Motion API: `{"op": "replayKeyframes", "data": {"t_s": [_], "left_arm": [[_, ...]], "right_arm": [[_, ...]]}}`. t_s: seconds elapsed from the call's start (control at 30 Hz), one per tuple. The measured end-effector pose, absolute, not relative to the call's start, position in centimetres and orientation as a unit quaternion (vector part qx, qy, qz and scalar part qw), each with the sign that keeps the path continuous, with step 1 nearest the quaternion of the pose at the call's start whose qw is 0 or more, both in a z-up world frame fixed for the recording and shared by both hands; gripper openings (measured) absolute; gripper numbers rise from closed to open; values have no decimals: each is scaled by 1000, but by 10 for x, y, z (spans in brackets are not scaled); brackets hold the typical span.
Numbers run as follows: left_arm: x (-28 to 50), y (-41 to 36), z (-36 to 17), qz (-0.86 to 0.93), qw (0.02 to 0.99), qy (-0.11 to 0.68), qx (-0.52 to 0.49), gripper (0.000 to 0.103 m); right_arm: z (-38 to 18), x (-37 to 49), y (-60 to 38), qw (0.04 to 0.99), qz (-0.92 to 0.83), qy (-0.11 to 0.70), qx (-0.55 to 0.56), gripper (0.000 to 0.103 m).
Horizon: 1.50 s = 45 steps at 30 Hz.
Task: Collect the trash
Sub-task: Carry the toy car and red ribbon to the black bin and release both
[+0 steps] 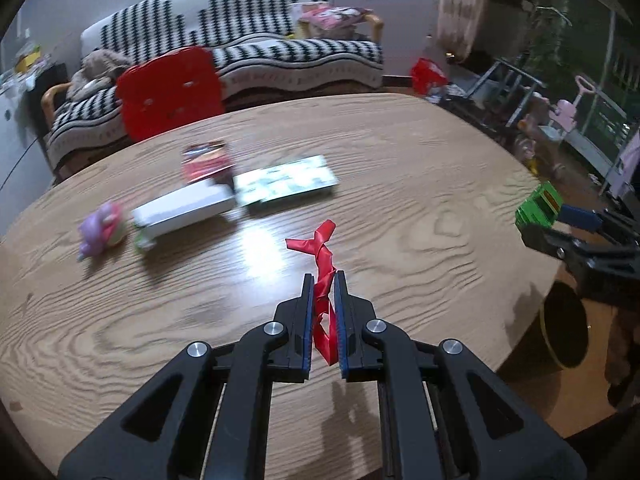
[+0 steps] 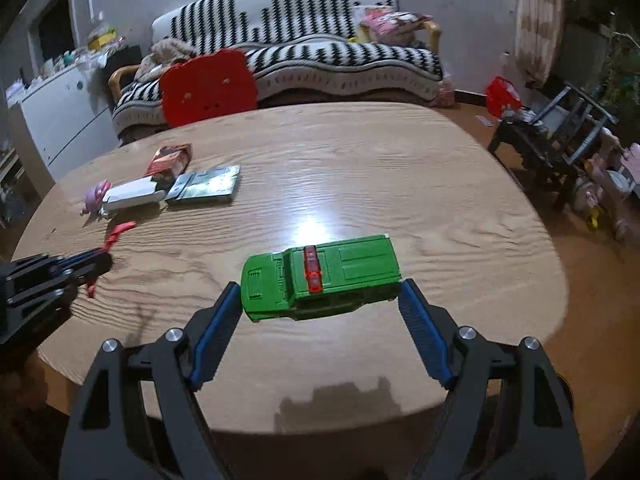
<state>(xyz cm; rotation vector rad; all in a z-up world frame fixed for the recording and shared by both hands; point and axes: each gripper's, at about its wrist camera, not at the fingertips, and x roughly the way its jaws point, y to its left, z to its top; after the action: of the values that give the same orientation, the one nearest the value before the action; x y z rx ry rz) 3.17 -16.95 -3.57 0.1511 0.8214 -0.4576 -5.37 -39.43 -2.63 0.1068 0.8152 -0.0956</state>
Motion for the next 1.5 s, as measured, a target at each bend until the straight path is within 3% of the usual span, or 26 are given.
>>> {"op": "replayKeyframes", "data": {"t_s": [0.37,0.8,1.5], "left_arm": [[-8,-310,-33,-332,862,368,103,9],[-95,-477,-74,-493,769,387,126,9],[-133,-584,-137,-560,687,438,153,9]], "right_arm": [[-33,-164,-527,902,-160,382,122,77],[-67,-296,-657,848,-272,381,249,78],[-82,-321,-696,818,-311,379,300,78]]}}
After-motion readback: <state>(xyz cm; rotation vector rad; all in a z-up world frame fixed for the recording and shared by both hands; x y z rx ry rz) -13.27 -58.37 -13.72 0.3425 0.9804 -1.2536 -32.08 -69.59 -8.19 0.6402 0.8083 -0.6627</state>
